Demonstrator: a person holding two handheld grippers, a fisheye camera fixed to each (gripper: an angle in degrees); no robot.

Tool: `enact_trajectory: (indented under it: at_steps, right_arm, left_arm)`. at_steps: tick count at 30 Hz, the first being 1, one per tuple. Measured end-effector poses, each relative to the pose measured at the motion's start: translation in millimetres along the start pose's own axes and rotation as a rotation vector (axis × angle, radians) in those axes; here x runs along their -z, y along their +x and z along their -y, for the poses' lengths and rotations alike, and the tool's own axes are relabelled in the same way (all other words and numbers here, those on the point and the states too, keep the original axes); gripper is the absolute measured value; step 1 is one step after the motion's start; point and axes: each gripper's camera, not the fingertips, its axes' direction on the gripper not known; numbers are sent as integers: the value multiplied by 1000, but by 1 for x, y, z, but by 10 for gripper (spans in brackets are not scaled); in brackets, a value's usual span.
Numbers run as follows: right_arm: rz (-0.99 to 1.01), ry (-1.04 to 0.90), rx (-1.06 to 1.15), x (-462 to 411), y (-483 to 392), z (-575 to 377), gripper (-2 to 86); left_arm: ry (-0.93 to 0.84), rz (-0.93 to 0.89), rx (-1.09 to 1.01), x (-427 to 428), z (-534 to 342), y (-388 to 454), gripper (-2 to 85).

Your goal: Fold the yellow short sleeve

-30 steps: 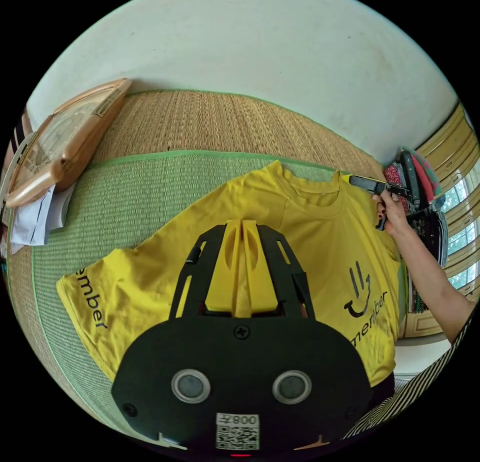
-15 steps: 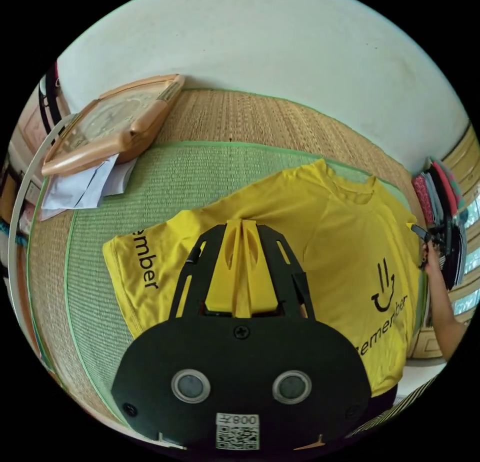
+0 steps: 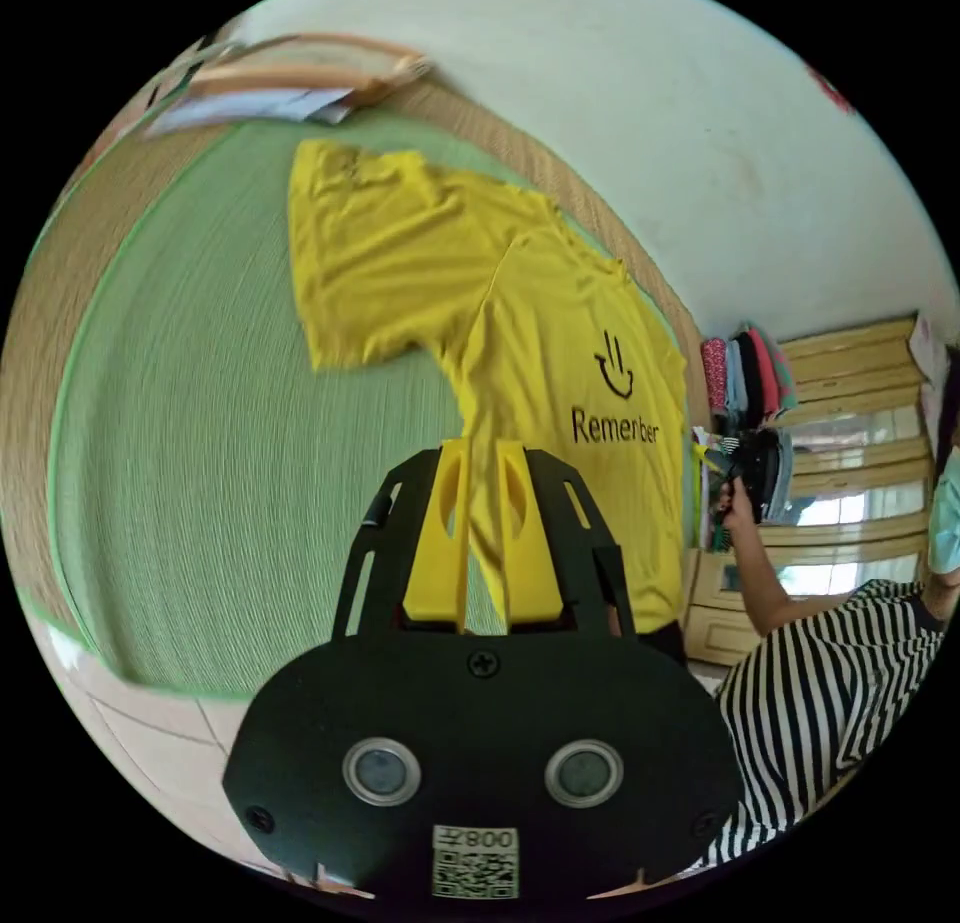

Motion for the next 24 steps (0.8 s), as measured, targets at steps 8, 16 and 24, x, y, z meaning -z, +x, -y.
enact_trajectory:
  at_steps: [8,16,24]
  right_arm:
    - [-3,-37,-152,9,30,-139,54]
    - [-9,-18,-211,14,59,-200,71]
    - [23,-93,-139,-21,64,-226,84]
  left_arm:
    - [-103,-155,101,-42,-42,-29,97]
    - [-164,-188,72,-91,-20,-43,82]
    - [-123,-175,77,-100,-18,-64,25]
